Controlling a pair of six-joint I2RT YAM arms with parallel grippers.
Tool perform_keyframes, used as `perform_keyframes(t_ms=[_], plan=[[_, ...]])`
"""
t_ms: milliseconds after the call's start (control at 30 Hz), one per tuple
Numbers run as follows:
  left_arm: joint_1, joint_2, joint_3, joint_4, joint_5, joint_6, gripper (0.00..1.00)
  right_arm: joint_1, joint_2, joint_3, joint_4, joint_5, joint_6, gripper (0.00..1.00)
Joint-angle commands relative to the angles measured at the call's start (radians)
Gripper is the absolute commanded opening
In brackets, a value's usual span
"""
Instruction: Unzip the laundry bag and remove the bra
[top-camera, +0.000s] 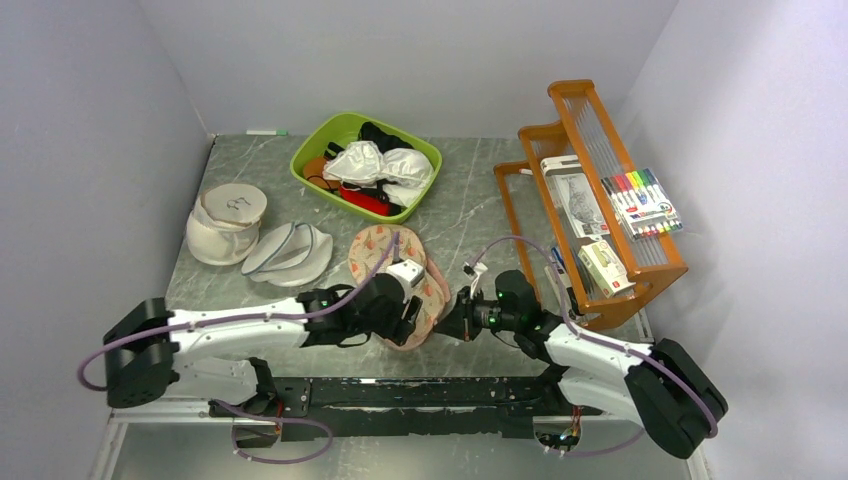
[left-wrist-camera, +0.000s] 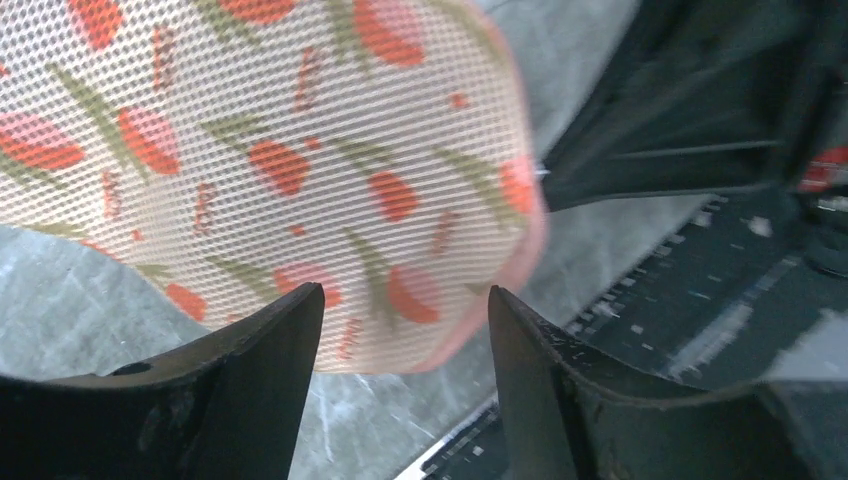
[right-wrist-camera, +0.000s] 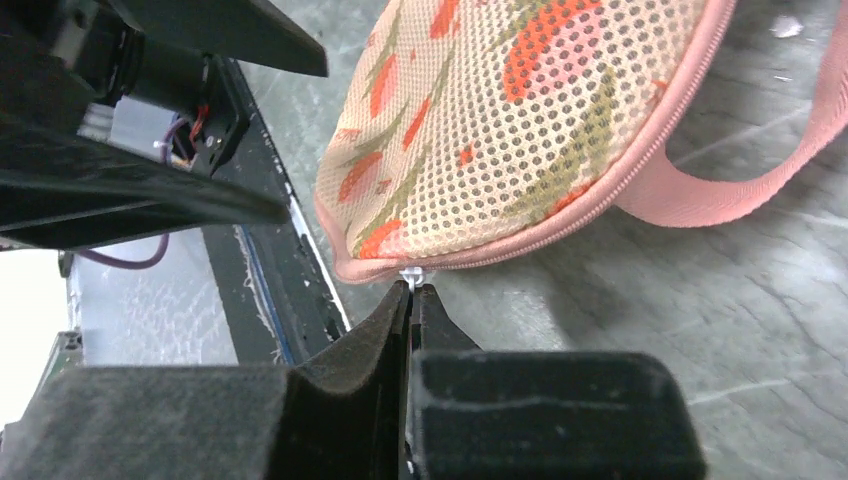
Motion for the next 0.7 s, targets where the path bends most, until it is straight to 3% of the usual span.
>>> perform_keyframes(t_ms=[0, 67, 167, 267, 467, 667], plan=[[-0.012, -0.125, -0.015, 0.027, 0.158, 0.006, 0.75, 0.033, 0.043, 0.033, 0.120, -0.052, 0.011, 0.00], [-0.015, -0.139, -0.013, 0.072, 0.204, 0.019, 0.76, 0.053, 0.050, 0.042, 0.121, -0.040, 0.014, 0.00], [-0.017, -0.111, 0.002, 0.129, 0.256, 0.040, 0.67, 0.077, 0.043, 0.043, 0.135, -0.009, 0.031, 0.00], [-0.017, -0.055, 0.024, 0.096, 0.176, 0.026, 0.61, 0.082, 0.031, 0.038, 0.151, -0.001, 0.049, 0.00], [-0.012, 0.015, 0.013, 0.072, 0.095, 0.002, 0.63, 0.090, 0.031, 0.028, 0.166, 0.004, 0.055, 0.00], [0.003, 0.039, 0.012, 0.050, 0.027, -0.033, 0.44, 0.092, 0.045, 0.024, 0.156, 0.009, 0.047, 0.00]])
